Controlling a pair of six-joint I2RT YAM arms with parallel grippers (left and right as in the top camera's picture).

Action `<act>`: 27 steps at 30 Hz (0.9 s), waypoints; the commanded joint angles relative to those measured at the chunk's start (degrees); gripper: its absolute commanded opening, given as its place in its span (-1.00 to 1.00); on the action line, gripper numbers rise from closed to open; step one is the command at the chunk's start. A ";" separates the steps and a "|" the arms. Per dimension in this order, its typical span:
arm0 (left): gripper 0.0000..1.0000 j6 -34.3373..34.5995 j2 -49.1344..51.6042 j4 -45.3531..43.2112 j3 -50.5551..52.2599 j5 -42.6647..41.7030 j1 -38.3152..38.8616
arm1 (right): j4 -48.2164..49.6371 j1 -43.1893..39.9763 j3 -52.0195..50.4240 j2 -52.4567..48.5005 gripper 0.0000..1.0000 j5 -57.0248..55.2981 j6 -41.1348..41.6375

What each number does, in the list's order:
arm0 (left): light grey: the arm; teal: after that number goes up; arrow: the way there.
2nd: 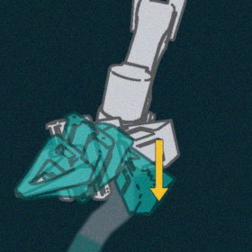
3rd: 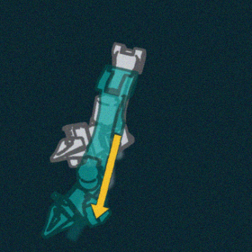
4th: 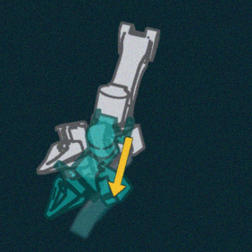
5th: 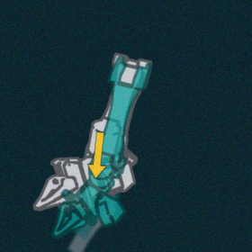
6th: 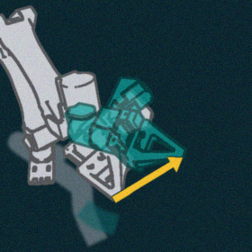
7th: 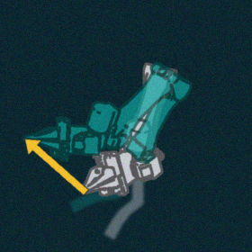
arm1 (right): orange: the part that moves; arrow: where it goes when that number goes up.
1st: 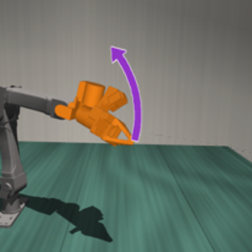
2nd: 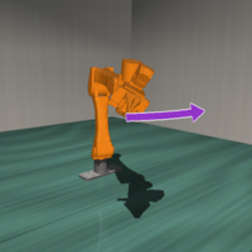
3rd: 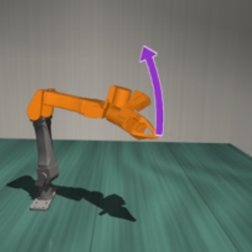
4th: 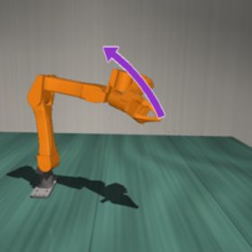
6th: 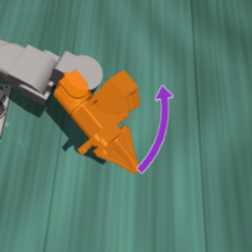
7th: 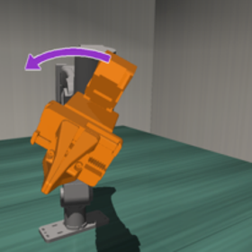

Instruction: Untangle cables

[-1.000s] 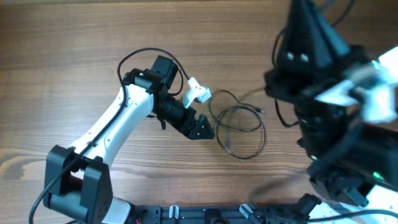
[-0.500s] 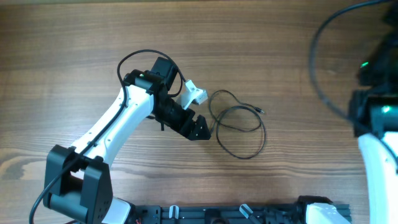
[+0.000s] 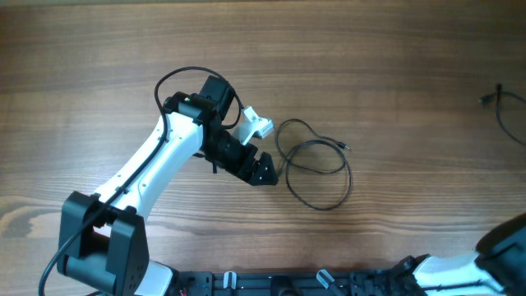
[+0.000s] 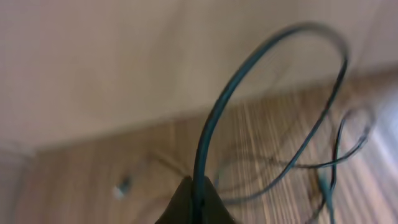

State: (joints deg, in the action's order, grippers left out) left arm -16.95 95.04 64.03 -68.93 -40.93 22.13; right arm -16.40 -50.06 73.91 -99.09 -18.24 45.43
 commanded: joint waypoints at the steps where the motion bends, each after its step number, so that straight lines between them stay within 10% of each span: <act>1: 0.88 0.98 0.48 0.11 0.35 0.11 0.26 | -5.07 0.57 0.09 -5.31 -0.91 4.94 2.62; 5: 0.89 0.98 0.48 0.15 0.35 0.11 0.26 | -10.82 0.61 0.07 -8.09 -0.86 4.57 2.73; 10: 0.89 0.96 0.48 0.26 0.35 0.11 0.26 | -17.33 0.55 0.07 -7.82 0.99 4.59 3.19; 13: 0.87 0.96 0.48 0.26 0.35 0.13 0.26 | -21.94 0.55 0.07 -7.82 0.99 6.10 9.60; 20: 0.87 0.94 0.48 0.24 0.35 0.13 0.26 | -16.52 1.05 0.07 -7.85 1.00 53.46 26.40; 27: 0.86 0.92 0.48 -0.44 0.35 0.13 0.26 | -4.66 9.35 0.07 -7.85 0.99 59.84 14.45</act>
State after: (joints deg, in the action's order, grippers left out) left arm -16.32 95.04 63.79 -68.93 -40.91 22.13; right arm -21.67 -44.25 73.63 -106.19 40.80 67.35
